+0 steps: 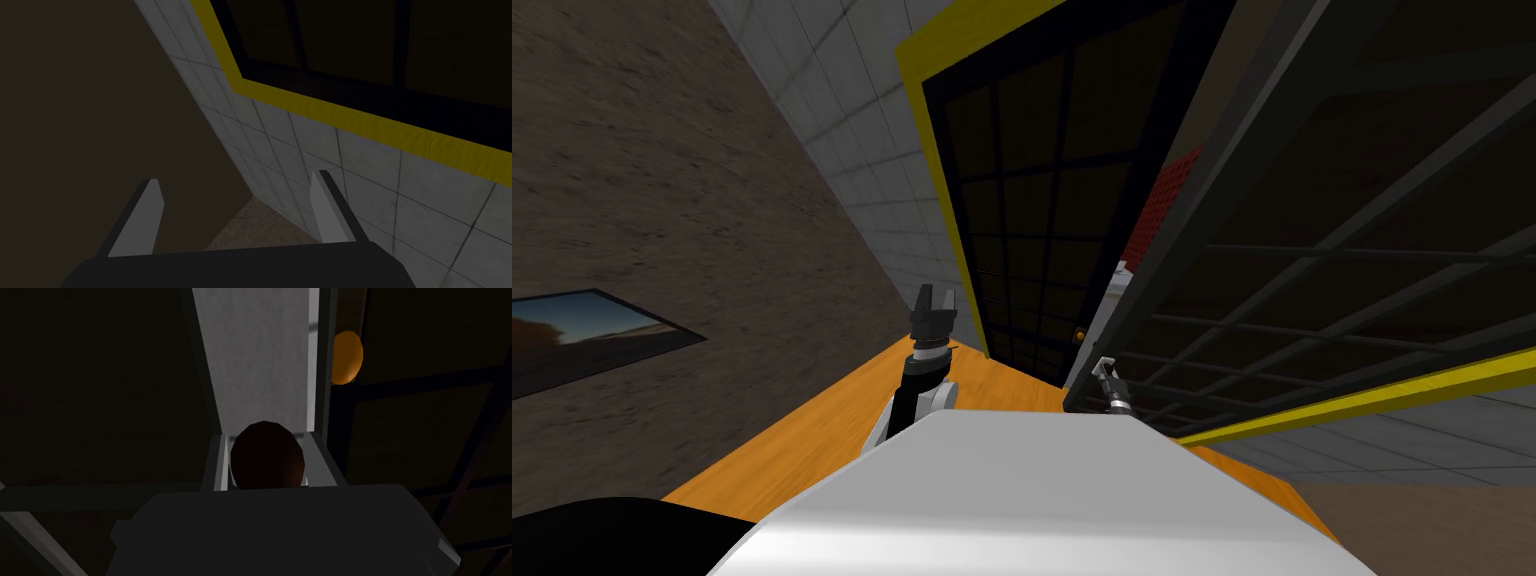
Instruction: Pull the door open
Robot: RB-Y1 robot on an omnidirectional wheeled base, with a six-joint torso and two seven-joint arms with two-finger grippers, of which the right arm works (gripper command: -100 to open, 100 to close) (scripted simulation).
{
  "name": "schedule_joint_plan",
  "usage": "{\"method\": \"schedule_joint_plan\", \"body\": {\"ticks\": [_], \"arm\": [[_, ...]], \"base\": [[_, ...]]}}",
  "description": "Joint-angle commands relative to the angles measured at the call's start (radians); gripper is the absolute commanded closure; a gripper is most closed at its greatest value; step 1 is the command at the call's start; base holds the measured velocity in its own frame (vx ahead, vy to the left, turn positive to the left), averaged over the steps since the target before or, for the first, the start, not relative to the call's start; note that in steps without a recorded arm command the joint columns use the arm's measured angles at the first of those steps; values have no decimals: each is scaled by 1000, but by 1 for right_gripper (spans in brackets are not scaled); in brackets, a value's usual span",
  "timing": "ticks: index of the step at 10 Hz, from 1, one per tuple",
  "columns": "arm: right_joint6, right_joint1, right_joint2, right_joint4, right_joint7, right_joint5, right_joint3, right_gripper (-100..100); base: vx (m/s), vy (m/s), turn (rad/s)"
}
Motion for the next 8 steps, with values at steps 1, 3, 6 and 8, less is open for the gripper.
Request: {"method": "schedule_joint_plan", "body": {"ticks": [1, 3, 6, 8], "arm": [[-3, 2, -9, 13, -49, -16, -1, 100], [-2, 6, -13, 17, -105, -32, 7, 100], [-2, 8, -18, 21, -172, -54, 18, 100], [-2, 9, -20, 24, -222, -65, 24, 100]], "base": [[-89, -4, 16], [-77, -8, 20], [-45, -7, 25], [-45, -9, 22]]}}
